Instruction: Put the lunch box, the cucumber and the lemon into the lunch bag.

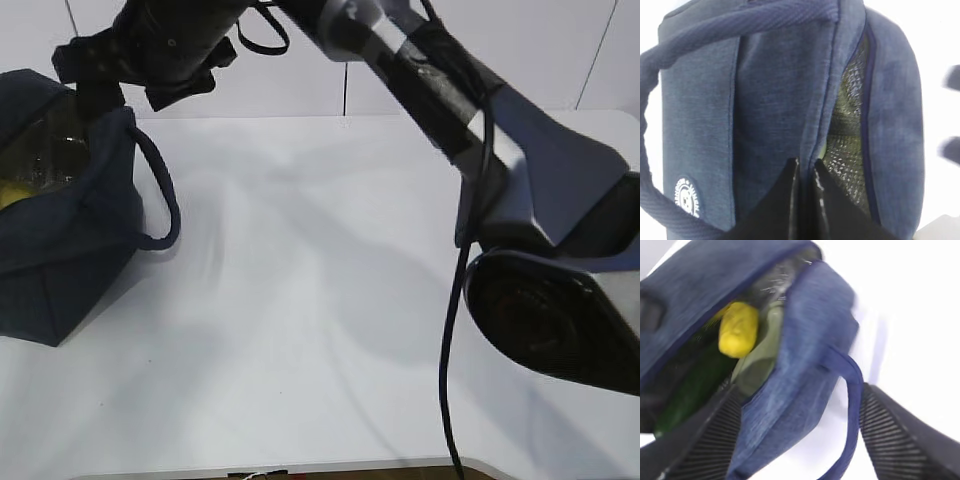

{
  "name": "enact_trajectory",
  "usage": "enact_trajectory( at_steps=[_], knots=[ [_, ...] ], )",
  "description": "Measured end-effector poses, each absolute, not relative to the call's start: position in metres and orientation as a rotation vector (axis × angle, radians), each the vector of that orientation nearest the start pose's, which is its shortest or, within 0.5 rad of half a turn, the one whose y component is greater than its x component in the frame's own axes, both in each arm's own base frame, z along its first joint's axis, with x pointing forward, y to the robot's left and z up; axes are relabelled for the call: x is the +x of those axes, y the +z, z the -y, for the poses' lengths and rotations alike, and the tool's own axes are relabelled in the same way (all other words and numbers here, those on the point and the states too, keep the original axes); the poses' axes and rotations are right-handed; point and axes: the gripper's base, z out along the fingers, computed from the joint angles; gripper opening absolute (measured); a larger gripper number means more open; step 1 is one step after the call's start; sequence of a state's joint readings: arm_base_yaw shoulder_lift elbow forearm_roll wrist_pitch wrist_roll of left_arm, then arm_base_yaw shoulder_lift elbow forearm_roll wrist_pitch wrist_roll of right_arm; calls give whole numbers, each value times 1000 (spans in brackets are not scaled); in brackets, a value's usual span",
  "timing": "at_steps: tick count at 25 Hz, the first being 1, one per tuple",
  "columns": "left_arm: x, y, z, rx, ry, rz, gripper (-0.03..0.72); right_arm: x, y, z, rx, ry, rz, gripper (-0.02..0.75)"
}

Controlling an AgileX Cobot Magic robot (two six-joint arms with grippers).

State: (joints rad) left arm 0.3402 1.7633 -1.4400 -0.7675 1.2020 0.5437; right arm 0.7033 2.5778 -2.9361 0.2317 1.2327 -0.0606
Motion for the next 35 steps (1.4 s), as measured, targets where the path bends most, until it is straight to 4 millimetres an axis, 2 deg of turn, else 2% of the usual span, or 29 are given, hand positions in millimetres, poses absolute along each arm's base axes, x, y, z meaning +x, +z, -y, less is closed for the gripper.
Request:
enact_trajectory(
  at_steps=[5, 12, 21, 30, 35],
  knots=[
    [357, 288, -64, -47, -825, -2594, -13, 398, 308, -360, -633, 670, -2377, 583],
    [357, 288, -64, -45, -824, -2593, -13, 394, 309, -364, -448, 818, -2462, 577],
    [357, 288, -64, -45, -824, -2593, -13, 393, 309, -365, -418, 848, -2478, 419],
    [357, 288, -64, -45, -824, -2593, -14, 396, 292, -368, -418, 838, -2537, 406],
    [357, 288, -64, -45, -824, -2593, -14, 398, 265, -378, -419, 905, -2605, 405]
  ],
)
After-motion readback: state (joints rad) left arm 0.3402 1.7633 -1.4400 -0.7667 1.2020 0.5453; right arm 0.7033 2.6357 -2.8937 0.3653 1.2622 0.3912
